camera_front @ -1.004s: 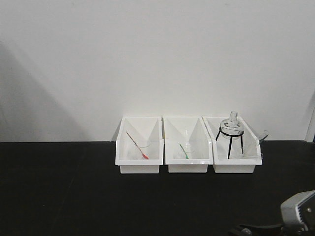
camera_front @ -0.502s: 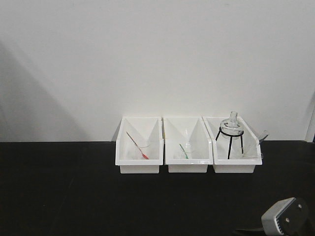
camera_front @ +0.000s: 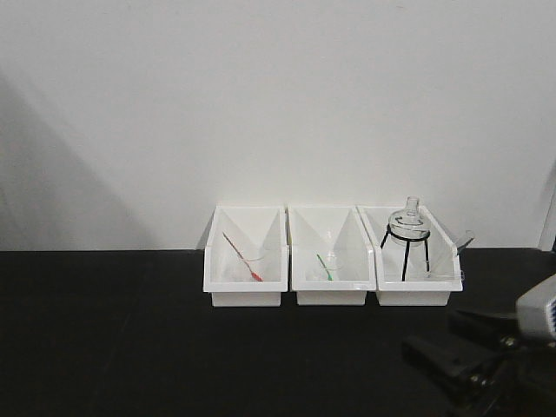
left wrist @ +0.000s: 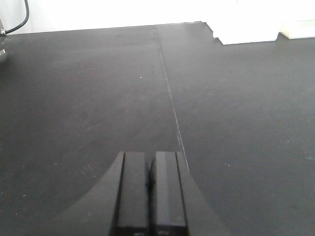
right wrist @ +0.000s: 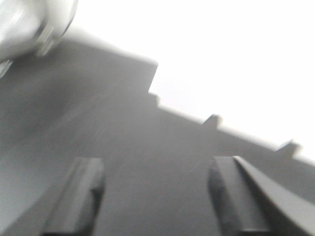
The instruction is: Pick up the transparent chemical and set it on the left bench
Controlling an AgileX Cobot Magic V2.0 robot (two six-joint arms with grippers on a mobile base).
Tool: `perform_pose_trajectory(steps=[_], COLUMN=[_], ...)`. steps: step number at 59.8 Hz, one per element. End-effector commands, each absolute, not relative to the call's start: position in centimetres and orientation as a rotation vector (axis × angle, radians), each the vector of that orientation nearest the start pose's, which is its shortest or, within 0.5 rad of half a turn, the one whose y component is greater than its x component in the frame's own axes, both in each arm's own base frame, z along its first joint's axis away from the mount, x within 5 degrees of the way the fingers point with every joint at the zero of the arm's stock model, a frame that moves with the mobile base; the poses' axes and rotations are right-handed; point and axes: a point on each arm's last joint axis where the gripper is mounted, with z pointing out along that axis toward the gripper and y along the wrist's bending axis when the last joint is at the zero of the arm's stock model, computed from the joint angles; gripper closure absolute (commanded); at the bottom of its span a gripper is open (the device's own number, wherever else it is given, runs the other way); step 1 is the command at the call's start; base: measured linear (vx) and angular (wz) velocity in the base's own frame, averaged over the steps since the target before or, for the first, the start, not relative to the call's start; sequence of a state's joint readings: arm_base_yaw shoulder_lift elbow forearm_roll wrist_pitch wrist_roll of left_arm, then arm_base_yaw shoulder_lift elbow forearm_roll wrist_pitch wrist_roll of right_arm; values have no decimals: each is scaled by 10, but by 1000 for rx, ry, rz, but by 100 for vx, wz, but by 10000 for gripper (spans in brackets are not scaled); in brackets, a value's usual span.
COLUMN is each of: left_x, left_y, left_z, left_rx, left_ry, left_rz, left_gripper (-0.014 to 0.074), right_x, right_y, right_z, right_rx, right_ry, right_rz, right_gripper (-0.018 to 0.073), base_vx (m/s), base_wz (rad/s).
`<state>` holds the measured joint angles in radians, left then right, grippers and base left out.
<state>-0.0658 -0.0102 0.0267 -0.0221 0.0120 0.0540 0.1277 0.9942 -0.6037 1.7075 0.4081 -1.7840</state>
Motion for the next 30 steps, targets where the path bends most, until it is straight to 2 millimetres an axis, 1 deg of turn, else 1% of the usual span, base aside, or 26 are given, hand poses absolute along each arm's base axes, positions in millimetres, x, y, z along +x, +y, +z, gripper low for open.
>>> perform_pose_trajectory(steps=[1, 2, 6, 12, 15, 21, 30], left_x=[55, 55, 55, 55, 55, 55, 55], left_y=[-4, -4, -4, -4, -4, -4, -4], left_z=[206, 206, 206, 206, 206, 206, 206], left_rx=[64, 64, 64, 64, 64, 64, 64], left_ry=[1429, 1429, 1429, 1429, 1429, 1429, 1429], left_rz=[-35, -35, -35, -35, -35, -35, -35], left_gripper=[600, 600, 600, 600, 600, 600, 600], right_x=[184, 182, 167, 149, 142, 134, 130], right_y=[49, 46, 37, 28, 26, 25, 27], right_z=[339, 341, 353, 365, 370, 374, 377], right_rx=[-249, -220, -126, -57, -47, -58, -73], right_ry=[1664, 1658, 1606, 1541, 1513, 1480, 1459], right_rz=[397, 381, 338, 295, 289, 290, 314], right_gripper=[239, 263, 404, 575, 572, 569, 566], base_vx=[0, 0, 0, 0, 0, 0, 0], base_wz=[0, 0, 0, 0, 0, 0, 0])
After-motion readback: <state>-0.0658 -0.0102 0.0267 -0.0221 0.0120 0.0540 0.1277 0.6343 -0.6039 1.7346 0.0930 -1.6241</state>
